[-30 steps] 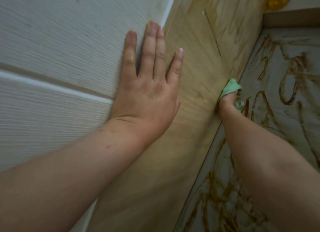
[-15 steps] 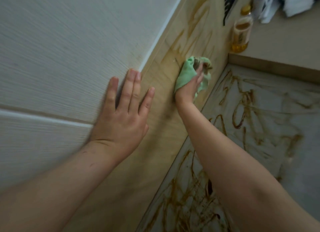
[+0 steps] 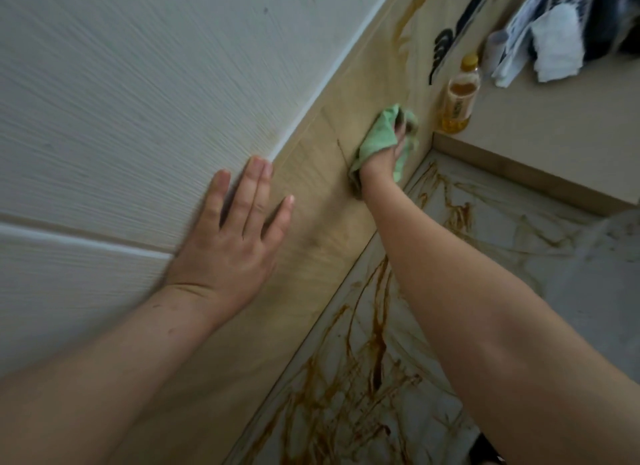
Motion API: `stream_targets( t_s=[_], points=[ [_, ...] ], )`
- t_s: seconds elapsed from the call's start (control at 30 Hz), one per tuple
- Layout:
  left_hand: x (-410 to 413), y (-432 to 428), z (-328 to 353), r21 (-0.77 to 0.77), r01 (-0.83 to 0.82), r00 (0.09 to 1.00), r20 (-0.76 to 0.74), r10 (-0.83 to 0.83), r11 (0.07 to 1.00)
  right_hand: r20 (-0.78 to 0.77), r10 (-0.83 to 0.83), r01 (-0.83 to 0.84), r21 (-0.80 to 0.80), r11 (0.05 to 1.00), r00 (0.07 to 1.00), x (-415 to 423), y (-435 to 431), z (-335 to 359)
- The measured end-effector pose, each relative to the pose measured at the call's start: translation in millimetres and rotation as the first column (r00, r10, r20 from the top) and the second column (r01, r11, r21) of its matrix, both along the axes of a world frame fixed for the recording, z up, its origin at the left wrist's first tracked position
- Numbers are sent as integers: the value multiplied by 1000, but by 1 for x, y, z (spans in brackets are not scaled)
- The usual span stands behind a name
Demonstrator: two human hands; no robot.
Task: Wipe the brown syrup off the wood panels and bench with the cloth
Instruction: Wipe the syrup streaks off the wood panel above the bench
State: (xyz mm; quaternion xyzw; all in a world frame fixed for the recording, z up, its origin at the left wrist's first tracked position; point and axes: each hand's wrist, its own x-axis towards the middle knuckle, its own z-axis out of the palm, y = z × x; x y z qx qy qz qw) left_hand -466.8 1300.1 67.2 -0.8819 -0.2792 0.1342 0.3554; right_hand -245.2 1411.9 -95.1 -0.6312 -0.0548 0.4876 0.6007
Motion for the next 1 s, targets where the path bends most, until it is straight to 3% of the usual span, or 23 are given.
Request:
stream_targets(
  t_s=[0.07,0.17,0.2,0.27,0.37,0.43,0.5,0.6,0.7,0.77,1.0],
  points=[
    [1,-1,1,-3,-13,1000,-3,13,1000,-146,34,-51,-117,992,989,-29,-25,-17],
    [2,-2,2,5,-17,999,-29,17,1000,-188,182,-214,-167,962,965,-68,-67,6],
    [2,-2,2,10,-15,999,-33,15,1000,-152,213,-235,-142,962,965,-72,-71,17],
    [1,-1,2,21,-3,999,-36,4,1000,63,214,-214,0,977,975,-70,-60,41],
    [-1,0,0,19,8,1000,-27,-7,1000,360,83,-146,151,978,929,-39,-19,62],
    [-1,0,0,13,2,1000,-27,-1,1000,411,3,-85,183,979,912,-8,3,63],
    [0,-1,1,21,-7,999,-34,7,1000,316,-37,-32,211,977,948,14,14,55],
    [1,-4,4,47,-28,995,-93,32,999,35,3,-4,19,1000,999,7,3,51],
    [4,-4,6,85,-45,989,-136,56,995,-98,155,-163,-83,983,983,-24,-32,59],
    [5,-4,6,103,-63,982,-171,80,993,-30,249,-250,-50,967,968,-39,-49,69],
    [18,-14,15,60,-167,964,-199,176,984,292,341,-366,32,930,893,-44,-57,79]
  ],
)
